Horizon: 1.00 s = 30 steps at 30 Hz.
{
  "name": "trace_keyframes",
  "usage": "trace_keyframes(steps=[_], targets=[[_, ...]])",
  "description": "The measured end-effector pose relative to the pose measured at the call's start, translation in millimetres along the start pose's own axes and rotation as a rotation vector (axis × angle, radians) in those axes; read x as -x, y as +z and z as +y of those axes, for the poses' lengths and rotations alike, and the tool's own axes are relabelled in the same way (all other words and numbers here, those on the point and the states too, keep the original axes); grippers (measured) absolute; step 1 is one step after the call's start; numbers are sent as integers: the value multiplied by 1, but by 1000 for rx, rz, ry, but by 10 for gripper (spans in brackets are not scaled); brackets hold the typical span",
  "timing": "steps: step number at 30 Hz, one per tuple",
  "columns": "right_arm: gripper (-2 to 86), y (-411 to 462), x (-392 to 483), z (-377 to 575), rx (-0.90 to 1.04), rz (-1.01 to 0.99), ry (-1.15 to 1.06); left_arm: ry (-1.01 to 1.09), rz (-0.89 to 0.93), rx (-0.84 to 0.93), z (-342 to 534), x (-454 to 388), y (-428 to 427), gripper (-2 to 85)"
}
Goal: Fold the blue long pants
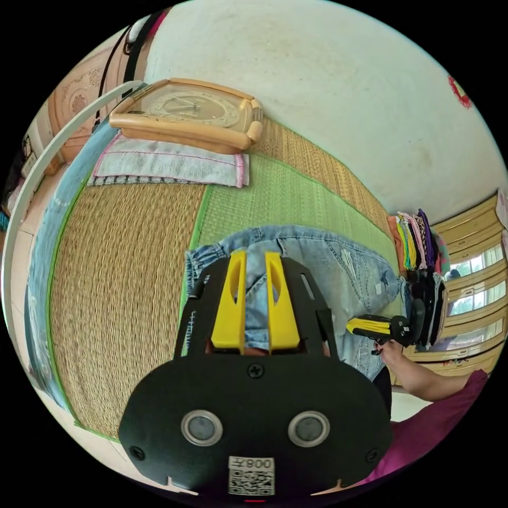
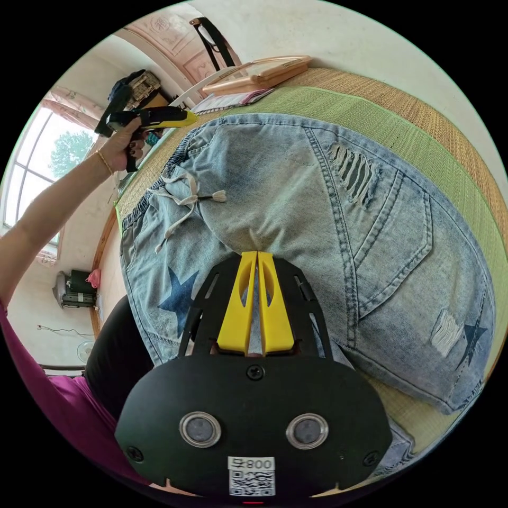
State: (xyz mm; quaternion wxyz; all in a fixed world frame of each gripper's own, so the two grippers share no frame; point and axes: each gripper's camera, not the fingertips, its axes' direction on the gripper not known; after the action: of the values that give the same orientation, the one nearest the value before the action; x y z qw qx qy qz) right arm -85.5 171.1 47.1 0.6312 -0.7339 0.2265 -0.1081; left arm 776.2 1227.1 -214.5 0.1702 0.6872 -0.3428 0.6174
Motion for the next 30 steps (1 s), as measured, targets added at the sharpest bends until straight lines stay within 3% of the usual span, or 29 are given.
trace_keyframes(steps=[12, 16, 21, 30], targets=[[4, -19, 3, 12, -45, 28, -34, 127, -284, 251, -123, -43, 83, 79], [6, -37, 1, 9, 21, -3, -26, 189, -277, 238, -140, -58, 88, 75], [23, -85, -14, 11, -100, 46, -18, 239, -255, 242, -157, -68, 88, 75], [85, -108, -59, -73, -61, 349, -61, 295, -254, 238, -187, -86, 81, 83]])
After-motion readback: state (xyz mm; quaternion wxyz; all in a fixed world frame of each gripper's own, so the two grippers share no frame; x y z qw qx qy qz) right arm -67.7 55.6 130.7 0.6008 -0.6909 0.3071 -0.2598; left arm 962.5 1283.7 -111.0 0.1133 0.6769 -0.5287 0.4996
